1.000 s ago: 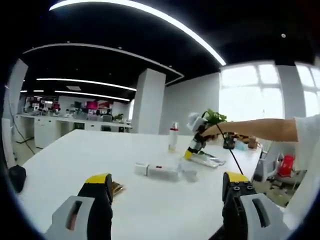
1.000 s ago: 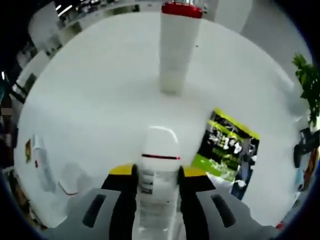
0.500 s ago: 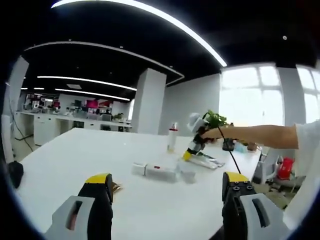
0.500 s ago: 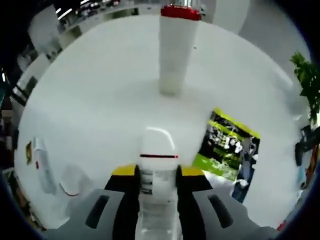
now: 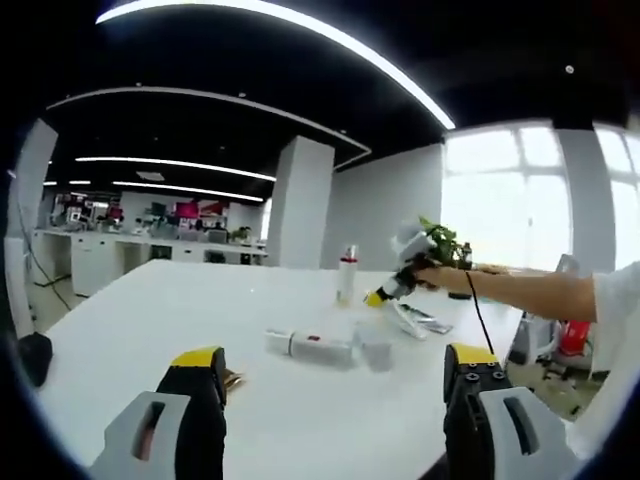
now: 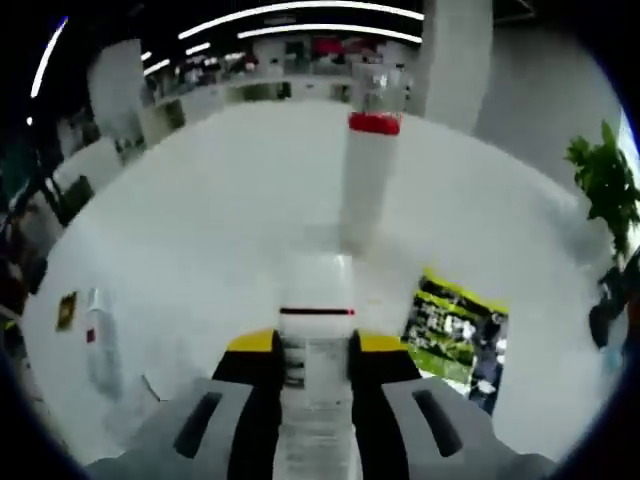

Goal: Arrange the skincare products in the storage area until every visible bottle or jar stands upright without overlapping.

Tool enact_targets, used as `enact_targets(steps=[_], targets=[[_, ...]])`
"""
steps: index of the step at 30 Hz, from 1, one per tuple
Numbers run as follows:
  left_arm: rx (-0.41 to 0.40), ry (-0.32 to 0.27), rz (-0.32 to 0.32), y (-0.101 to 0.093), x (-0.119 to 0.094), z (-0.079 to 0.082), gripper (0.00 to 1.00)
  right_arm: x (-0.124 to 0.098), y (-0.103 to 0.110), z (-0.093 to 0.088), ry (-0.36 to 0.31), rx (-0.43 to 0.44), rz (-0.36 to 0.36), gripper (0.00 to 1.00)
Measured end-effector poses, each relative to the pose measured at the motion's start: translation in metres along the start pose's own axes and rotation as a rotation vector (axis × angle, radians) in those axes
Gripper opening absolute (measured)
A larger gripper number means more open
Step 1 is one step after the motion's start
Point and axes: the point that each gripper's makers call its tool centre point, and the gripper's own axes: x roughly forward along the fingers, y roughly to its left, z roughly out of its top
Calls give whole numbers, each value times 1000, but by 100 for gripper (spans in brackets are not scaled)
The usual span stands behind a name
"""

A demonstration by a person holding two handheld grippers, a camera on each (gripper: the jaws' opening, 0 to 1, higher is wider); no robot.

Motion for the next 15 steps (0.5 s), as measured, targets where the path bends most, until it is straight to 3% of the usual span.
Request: enact_targets(steps=[2,7,10,11,15], targets=[[3,-4,-3,-2,-1,2,93,4,-1,19,-62,-16,6,23],[-2,-35,-42,-16,-3,12,94,-9,10,34,-263,-91,2,24],[11,-49,-61,-23,-2,17,91,-19,19,42,-383,-79,24,24],[19,-40,-62,-26,-1,16,91,-27,22,48,-458,-72,30,24],[-10,-62,-68,-31,2,19,91,-38,30,49,-541,-127,6,24]])
